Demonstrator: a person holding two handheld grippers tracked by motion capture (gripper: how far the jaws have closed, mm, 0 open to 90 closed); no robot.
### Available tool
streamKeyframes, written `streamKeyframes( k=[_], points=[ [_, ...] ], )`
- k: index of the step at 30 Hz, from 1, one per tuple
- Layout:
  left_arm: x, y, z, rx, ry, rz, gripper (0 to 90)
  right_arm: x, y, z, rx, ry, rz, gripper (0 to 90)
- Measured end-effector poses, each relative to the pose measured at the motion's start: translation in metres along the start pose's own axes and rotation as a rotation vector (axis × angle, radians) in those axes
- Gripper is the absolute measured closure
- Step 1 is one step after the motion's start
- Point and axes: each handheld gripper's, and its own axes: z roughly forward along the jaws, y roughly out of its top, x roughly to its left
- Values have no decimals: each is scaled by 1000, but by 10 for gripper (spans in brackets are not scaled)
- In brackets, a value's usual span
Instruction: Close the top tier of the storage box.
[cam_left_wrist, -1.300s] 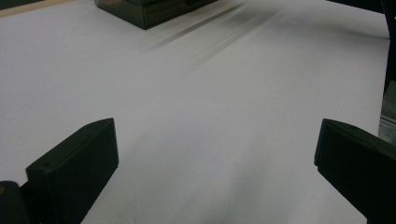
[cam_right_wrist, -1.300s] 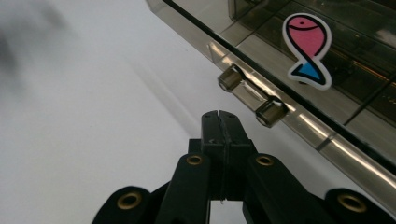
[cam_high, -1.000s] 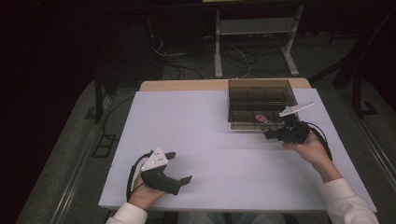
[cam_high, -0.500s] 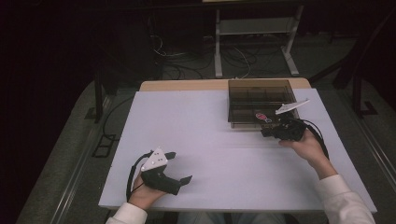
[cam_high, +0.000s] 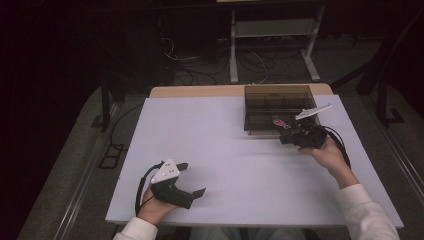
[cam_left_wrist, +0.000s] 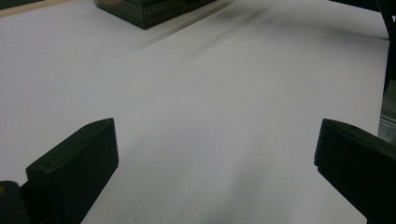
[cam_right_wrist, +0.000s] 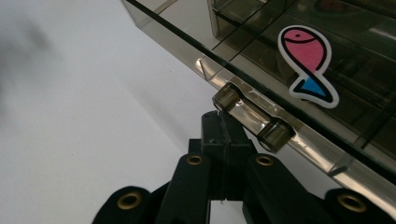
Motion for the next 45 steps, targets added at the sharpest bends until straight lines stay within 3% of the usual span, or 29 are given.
streamKeyframes(
  k=[11, 45],
  points=[
    [0, 0, 0, 1, -1, -1, 0, -7, 1, 1, 1, -1, 24, 893],
    [0, 0, 0, 1, -2, 1, 0, -19, 20, 8, 20, -24, 36, 894]
  ],
)
